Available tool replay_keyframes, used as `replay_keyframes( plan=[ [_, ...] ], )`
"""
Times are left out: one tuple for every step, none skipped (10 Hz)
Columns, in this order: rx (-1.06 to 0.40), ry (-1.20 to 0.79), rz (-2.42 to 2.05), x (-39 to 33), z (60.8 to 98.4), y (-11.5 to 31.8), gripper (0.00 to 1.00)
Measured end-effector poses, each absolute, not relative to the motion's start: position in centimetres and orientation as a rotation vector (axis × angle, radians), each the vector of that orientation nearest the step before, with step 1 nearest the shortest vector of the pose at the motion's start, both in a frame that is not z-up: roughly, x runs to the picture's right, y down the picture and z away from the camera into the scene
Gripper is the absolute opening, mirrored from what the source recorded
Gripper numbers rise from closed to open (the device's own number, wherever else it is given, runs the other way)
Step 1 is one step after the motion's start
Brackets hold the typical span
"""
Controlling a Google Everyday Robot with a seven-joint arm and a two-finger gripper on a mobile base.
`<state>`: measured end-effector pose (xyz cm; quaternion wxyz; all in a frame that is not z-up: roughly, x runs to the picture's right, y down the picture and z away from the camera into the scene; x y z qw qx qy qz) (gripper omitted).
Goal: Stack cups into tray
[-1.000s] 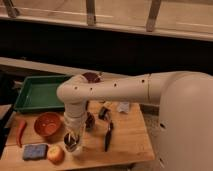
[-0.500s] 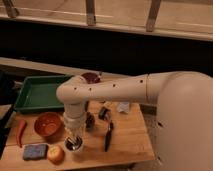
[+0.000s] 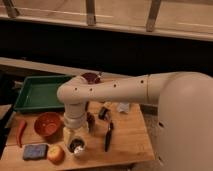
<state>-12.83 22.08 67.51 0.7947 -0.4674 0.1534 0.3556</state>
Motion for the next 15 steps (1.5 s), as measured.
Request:
replay_keyframes(
  plan=[
    [-0.998, 0.328, 0.768, -12.8, 67.5, 22.0, 0.67],
    [-0.987, 0.335, 0.774, -12.6, 67.5, 22.0, 0.67],
    [-0.972, 0.347, 0.78, -12.1, 67.7, 22.0, 0.67],
    [-0.96, 0.352, 0.789, -11.8, 67.9, 22.3, 0.67],
    [-0.954, 0.352, 0.798, -11.5, 68.1, 22.5, 0.67],
    [-0.953, 0.353, 0.813, -11.1, 68.8, 23.2, 0.67],
    [-0.957, 0.35, 0.83, -10.8, 69.5, 23.7, 0.67],
    [-0.962, 0.352, 0.839, -10.6, 70.1, 24.1, 0.67],
    [-0.973, 0.351, 0.849, -10.6, 70.9, 24.7, 0.67],
    [-0.988, 0.351, 0.858, -10.4, 71.5, 25.2, 0.65],
    [-1.008, 0.349, 0.866, -10.2, 72.1, 25.6, 0.58],
    [-1.039, 0.337, 0.872, -10.0, 72.3, 25.9, 0.48],
    [-1.069, 0.327, 0.881, -9.6, 72.6, 26.2, 0.37],
    [-1.074, 0.322, 0.88, -9.8, 72.5, 26.2, 0.28],
    [-1.078, 0.321, 0.874, -9.9, 72.5, 26.3, 0.17]
  ],
)
